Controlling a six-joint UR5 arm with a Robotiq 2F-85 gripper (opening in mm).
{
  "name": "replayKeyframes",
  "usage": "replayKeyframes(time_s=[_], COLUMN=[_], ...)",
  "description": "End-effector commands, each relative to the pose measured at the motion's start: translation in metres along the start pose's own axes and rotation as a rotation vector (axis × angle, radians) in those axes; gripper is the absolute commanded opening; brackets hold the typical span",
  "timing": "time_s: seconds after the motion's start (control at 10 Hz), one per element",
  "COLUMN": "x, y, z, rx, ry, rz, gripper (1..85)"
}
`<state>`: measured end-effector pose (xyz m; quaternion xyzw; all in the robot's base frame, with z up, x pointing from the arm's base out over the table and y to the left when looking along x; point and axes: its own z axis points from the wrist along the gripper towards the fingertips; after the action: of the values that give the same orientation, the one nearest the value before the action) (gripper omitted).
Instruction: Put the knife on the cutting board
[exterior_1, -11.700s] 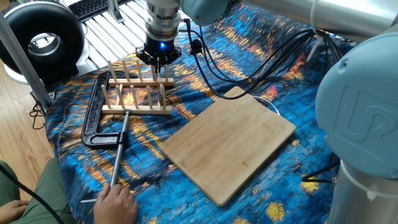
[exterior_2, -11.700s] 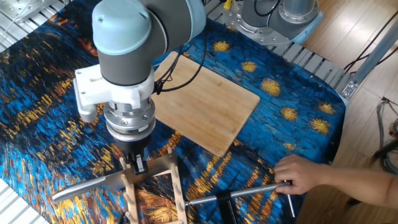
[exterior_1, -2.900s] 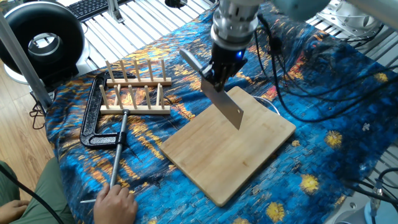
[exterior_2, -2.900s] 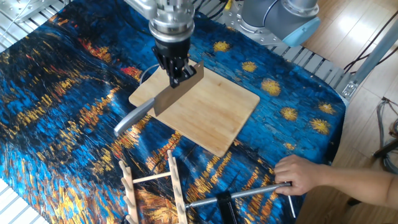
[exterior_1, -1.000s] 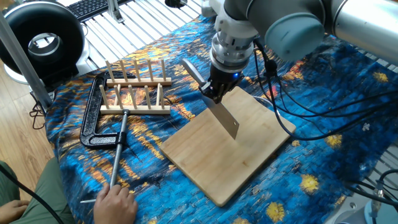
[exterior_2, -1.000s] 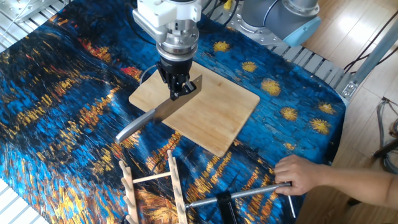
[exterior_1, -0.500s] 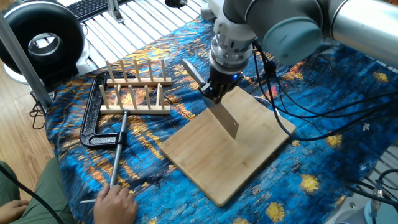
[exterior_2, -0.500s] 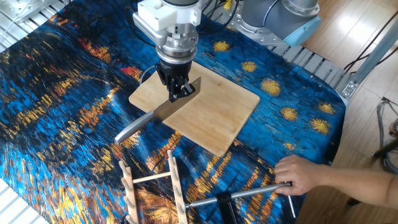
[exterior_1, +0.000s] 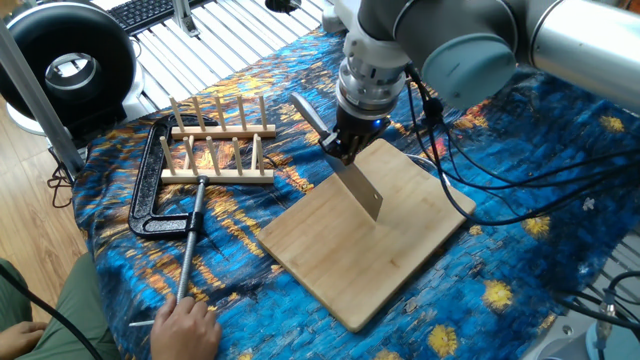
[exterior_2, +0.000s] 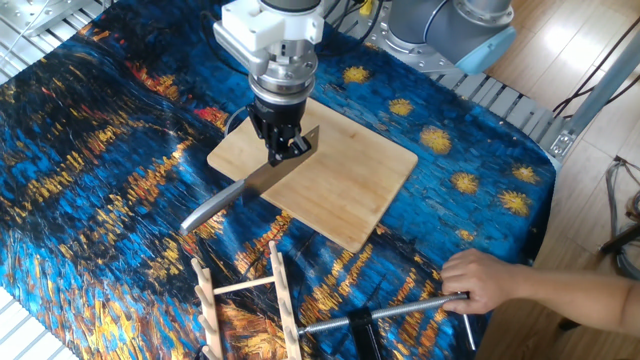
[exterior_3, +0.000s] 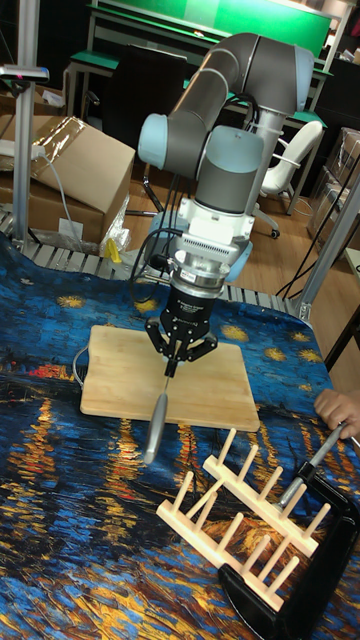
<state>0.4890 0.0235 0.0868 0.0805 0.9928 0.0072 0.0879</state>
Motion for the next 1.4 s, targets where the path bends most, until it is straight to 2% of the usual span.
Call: replayKeyframes(time_s=[0.0, 0.2, 0.8, 1.3], x=[-0.005, -0.007, -0.007, -0.009], y=[0.008, 0.015, 0.025, 0.020], z=[0.000, 0.000, 0.001, -0.001], rx=[-0.036, -0.065, -0.109, -0.114], ry=[-0.015, -0.021, -0.024, -0.025], rz=[0.012, 0.007, -0.026, -0.040], gripper=[1.3, 8.3, 23.0, 23.7])
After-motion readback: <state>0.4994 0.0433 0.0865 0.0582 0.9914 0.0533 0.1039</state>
